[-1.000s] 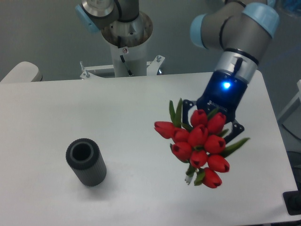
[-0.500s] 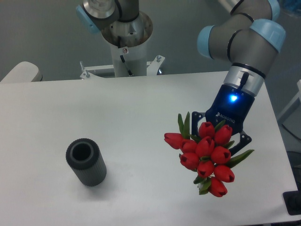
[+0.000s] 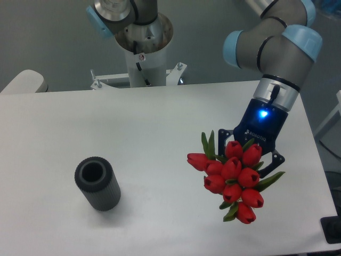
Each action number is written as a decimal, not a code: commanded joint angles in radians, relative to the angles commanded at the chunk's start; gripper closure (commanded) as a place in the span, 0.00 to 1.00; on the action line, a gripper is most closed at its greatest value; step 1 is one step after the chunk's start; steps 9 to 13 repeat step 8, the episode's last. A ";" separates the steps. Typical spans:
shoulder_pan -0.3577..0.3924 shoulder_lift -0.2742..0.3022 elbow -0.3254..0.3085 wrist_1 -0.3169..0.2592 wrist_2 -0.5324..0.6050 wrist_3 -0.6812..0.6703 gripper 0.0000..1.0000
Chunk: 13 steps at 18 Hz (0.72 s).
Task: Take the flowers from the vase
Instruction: 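Carry the held tulips away from the vase and hold them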
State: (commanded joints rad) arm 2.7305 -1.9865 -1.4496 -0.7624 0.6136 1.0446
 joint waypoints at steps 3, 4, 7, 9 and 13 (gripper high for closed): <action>-0.002 0.000 0.002 0.000 0.000 0.000 0.60; -0.003 -0.002 0.002 0.000 0.005 0.000 0.60; -0.005 -0.002 0.009 0.000 0.020 0.002 0.60; -0.005 -0.002 0.011 0.000 0.020 0.002 0.60; -0.005 -0.002 0.011 0.000 0.020 0.002 0.60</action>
